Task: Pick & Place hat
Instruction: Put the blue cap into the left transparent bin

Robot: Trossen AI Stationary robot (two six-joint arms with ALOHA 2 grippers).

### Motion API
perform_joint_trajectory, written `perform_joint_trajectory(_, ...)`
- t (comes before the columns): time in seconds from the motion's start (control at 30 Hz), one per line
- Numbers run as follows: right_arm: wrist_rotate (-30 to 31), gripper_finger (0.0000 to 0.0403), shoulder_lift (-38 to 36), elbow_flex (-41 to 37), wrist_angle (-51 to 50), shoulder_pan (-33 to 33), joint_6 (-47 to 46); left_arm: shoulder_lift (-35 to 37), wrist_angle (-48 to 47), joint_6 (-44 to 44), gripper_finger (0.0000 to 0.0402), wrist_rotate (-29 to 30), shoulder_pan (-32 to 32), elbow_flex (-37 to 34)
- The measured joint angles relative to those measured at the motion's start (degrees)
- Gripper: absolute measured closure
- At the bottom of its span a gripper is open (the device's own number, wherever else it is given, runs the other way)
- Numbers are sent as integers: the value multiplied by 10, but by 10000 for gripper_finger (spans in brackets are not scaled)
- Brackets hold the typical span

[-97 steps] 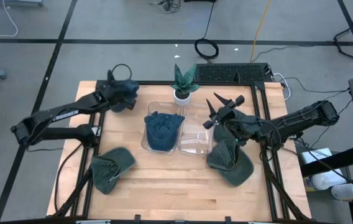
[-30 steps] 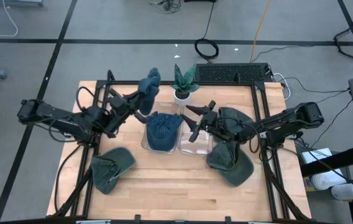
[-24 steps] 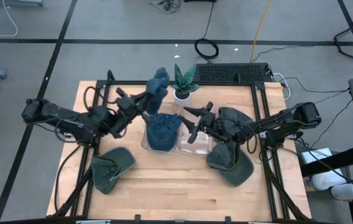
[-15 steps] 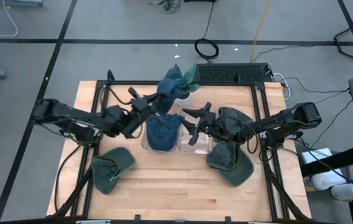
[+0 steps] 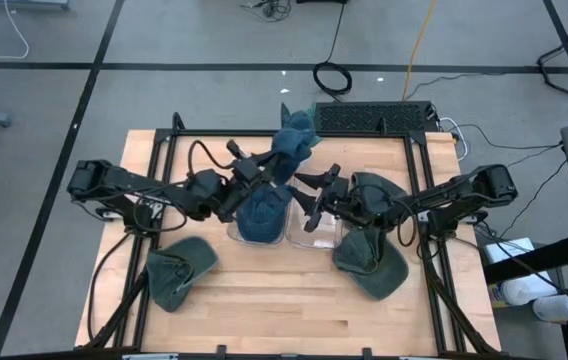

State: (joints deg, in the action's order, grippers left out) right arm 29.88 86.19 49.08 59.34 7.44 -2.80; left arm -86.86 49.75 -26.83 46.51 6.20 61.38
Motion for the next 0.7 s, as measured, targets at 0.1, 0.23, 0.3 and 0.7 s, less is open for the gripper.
perform_joint_trajectory(0.1, 0, 219, 0, 0, 5, 0, -17, -3, 1, 6, 400, -1, -6, 0)
perform_joint_trajectory(0.23, 0, 218, 0, 0, 5, -4, -21, -2, 3, 34, 400, -9, -12, 0)
perform_joint_trajectory(0.3, 0, 219, 0, 0, 6, -10, -21, -2, 3, 36, 400, -19, -12, 0)
perform_joint_trajectory(0.7, -3, 223, 0, 0, 4, -27, -41, -2, -18, 52, 400, -43, -5, 0)
